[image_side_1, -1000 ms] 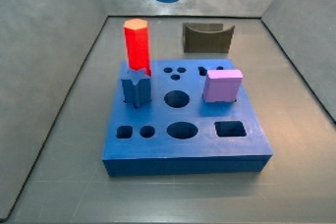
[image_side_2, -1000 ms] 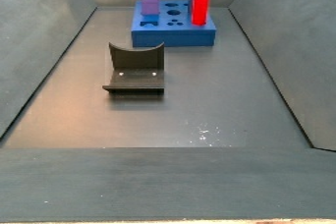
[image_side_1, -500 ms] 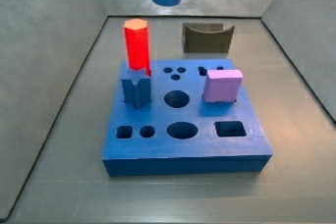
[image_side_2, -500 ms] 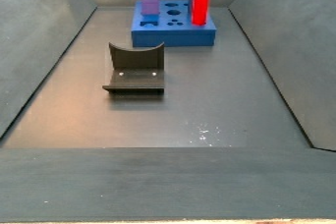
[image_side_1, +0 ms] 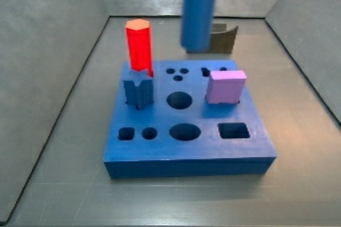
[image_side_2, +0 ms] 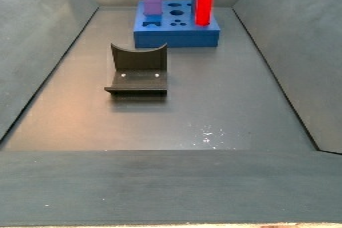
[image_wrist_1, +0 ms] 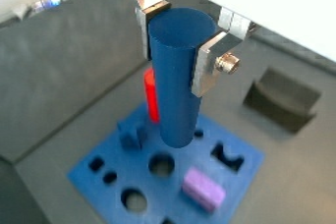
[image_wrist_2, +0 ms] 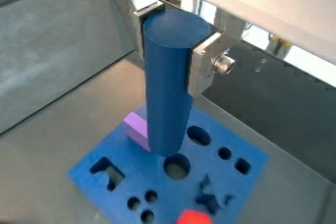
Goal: Pick up the round object. Move up. Place the round object on the fixture. Regrasp the round object. Move to above the board. Insert the round object.
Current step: Insert the round object.
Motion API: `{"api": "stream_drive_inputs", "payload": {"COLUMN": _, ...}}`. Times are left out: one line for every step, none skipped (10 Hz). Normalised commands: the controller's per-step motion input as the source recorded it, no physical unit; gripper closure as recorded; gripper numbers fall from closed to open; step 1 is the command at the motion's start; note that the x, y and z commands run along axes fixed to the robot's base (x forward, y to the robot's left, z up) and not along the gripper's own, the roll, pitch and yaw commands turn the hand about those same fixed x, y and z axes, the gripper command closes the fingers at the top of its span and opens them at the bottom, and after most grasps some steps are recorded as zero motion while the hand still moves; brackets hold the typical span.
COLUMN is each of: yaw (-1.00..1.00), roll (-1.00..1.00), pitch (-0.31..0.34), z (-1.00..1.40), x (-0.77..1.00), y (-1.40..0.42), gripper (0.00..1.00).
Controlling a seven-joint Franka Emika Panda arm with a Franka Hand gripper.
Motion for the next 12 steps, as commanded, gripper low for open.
{"api": "stream_drive_inputs", "payload": {"yaw": 0.0, "roll": 0.0, "pitch": -0.104, "z": -1.0, "x": 0.0, "y": -0.03, "gripper": 1.0}}
{"api": "stream_drive_inputs", "payload": {"yaw": -0.07, "roll": -0.02, "pitch": -0.083, "z": -1.0, "x": -0.19, "y": 0.0, "gripper": 1.0}}
{"api": "stream_drive_inputs", "payload": {"yaw": -0.07, "roll": -0.01, "pitch": -0.083, "z": -0.93, "x": -0.28, "y": 0.0, "gripper": 1.0}}
{"api": "stream_drive_inputs", "payload": {"yaw": -0.1, "roll": -0.01, "pitch": -0.067, "z": -0.87, "x": -0.38, "y": 0.0, "gripper": 1.0}}
{"api": "stream_drive_inputs", "payload": {"yaw": 0.0, "roll": -0.02, "pitch": -0.037, "z": -0.58, "x": -0.16, "y": -0.16, "gripper": 1.0}}
{"api": "stream_drive_inputs", "payload": {"yaw": 0.0, "roll": -0.08, "pitch": -0.069, "z": -0.26, "x": 0.02, "y": -0.26, "gripper": 1.0}}
{"api": "stream_drive_inputs", "payload": {"yaw": 0.03, "roll": -0.06, "pitch": -0.056, "z": -0.28, "x": 0.03, "y": -0.19, "gripper": 1.0}}
{"api": "stream_drive_inputs", "payload": {"yaw": 0.06, "roll": 0.0, "pitch": -0.047, "z": -0.23, "x": 0.0, "y": -0.08, "gripper": 1.0}}
{"api": "stream_drive_inputs", "payload": {"yaw": 0.0, "roll": 0.0, "pitch": -0.003, "z": -0.24, "x": 0.0, "y": 0.0, "gripper": 1.0}}
{"api": "stream_drive_inputs", "payload": {"yaw": 0.0, "roll": 0.06, "pitch": 0.0, "z": -0.23, "x": 0.0, "y": 0.04, "gripper": 1.0}}
{"api": "stream_drive_inputs", "payload": {"yaw": 0.0, "roll": 0.08, "pitch": 0.0, "z": -0.26, "x": 0.0, "y": 0.08, "gripper": 1.0}}
{"api": "stream_drive_inputs", "payload": {"yaw": 0.0, "roll": 0.09, "pitch": 0.0, "z": -0.28, "x": -0.03, "y": 0.14, "gripper": 1.0}}
